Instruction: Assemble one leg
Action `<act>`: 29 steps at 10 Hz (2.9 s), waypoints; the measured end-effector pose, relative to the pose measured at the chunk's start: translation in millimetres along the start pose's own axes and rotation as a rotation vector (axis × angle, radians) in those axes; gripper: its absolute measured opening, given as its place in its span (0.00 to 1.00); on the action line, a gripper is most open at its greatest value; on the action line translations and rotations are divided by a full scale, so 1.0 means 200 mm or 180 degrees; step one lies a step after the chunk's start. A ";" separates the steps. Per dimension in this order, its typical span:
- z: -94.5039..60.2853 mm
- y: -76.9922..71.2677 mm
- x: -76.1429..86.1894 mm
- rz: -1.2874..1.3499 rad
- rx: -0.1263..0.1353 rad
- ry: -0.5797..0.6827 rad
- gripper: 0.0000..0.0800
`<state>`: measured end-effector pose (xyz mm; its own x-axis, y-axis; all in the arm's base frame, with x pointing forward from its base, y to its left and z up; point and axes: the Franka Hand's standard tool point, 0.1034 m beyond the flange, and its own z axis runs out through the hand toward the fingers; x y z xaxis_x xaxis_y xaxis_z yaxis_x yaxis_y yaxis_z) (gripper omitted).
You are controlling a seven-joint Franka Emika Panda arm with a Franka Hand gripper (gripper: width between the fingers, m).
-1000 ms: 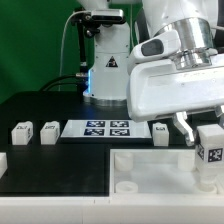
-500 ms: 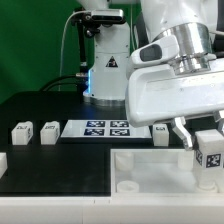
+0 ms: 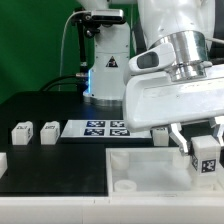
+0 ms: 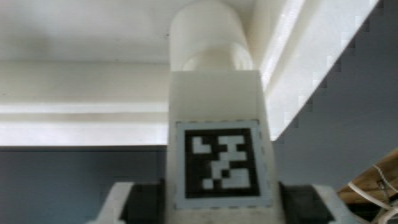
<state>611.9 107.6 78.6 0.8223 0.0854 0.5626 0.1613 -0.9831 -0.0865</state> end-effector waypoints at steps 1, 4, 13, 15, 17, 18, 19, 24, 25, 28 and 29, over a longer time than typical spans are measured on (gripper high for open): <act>0.00 0.00 -0.01 0.0000 0.0002 -0.0014 0.51; 0.00 0.00 -0.01 0.0001 0.0003 -0.0019 0.72; -0.06 0.02 0.08 -0.0012 0.0029 -0.0239 0.81; -0.04 0.05 0.10 0.0008 0.0030 -0.0309 0.81; -0.02 0.04 0.09 0.0029 0.0174 -0.1010 0.81; -0.02 0.04 0.11 0.0038 0.0216 -0.1176 0.81; -0.03 0.02 0.07 0.0060 0.0289 -0.1516 0.81; -0.01 -0.02 0.07 0.0165 0.0449 -0.2119 0.78; -0.01 -0.02 0.07 0.0153 0.0453 -0.2118 0.78; -0.01 -0.03 0.07 0.0772 0.0254 -0.2152 0.38; -0.01 -0.03 0.08 0.1037 0.0155 -0.2135 0.38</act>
Offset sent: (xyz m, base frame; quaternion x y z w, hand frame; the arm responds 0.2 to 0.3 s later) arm 0.0000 0.0000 0.0000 0.0000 0.0000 0.0000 1.0000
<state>622.5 114.5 89.5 0.9865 -0.1132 -0.1187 -0.1362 -0.9686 -0.2081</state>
